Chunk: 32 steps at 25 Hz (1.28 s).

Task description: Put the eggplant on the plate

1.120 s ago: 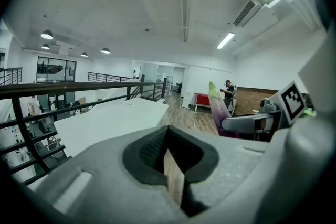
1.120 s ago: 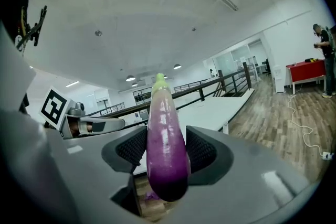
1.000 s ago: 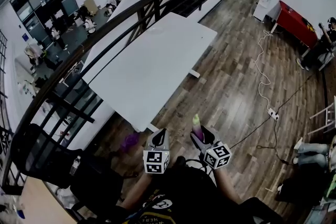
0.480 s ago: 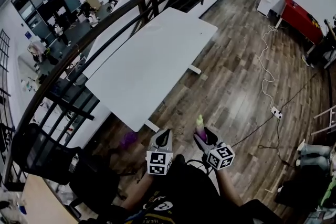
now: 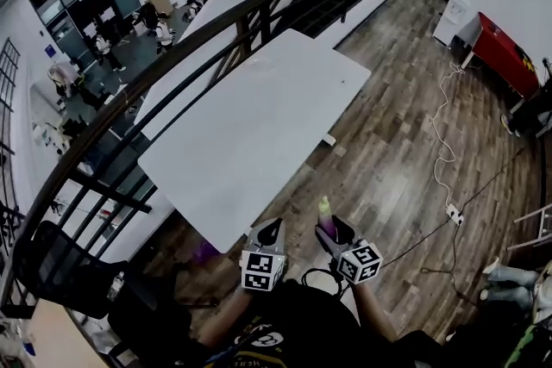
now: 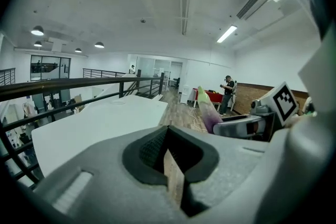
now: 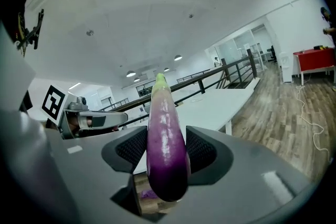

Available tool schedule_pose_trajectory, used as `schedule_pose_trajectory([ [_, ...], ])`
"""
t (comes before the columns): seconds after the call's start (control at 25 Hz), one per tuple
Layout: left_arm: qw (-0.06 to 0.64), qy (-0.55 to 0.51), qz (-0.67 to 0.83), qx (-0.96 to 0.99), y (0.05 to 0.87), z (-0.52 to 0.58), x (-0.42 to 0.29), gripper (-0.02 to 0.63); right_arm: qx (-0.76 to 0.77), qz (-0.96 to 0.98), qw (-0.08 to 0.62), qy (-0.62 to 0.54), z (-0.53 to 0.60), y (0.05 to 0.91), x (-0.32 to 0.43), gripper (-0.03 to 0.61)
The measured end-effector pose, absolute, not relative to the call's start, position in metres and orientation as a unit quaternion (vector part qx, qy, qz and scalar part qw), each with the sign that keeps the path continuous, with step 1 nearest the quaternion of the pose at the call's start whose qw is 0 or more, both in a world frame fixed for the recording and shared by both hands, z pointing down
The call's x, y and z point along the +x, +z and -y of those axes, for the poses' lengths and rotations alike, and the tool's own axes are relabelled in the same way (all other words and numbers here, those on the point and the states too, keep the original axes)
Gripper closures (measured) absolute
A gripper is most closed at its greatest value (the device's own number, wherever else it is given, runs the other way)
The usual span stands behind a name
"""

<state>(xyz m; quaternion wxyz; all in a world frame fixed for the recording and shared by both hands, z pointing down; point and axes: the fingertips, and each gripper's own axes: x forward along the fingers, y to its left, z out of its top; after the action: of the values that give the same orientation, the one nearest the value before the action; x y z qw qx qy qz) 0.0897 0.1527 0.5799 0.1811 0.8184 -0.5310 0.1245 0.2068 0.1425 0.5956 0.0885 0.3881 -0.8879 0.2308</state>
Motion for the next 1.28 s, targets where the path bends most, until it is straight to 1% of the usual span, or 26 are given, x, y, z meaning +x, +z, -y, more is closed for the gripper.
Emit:
schedule_pose_trajectory([
  [0.16,0.179,0.114,0.529,0.822,0.576,-0.09,0.067,0.609,0.385,0.895,0.101,0.2,-0.078,0.583,0.18,0.344],
  [0.32,0.182,0.109,0.517,0.829,0.575,-0.04,0.053,0.609,0.382,0.897,0.101,0.197,-0.024,0.579,0.156,0.344],
  [0.6,0.182,0.11,0.52,0.827,0.575,0.032,0.034,0.609,0.345,0.911,0.13,0.183,0.028,0.588,0.106,0.344],
  [0.76,0.182,0.109,0.544,0.812,0.583,0.07,0.016,0.609,0.322,0.916,0.137,0.194,0.067,0.597,0.093,0.344],
  [0.92,0.205,0.111,0.576,0.784,0.595,0.118,-0.003,0.609,0.297,0.923,0.139,0.2,0.124,0.607,0.088,0.344],
  [1.28,0.225,0.101,0.626,0.739,0.623,0.291,-0.003,0.609,0.215,0.943,0.162,0.193,0.308,0.634,0.081,0.344],
])
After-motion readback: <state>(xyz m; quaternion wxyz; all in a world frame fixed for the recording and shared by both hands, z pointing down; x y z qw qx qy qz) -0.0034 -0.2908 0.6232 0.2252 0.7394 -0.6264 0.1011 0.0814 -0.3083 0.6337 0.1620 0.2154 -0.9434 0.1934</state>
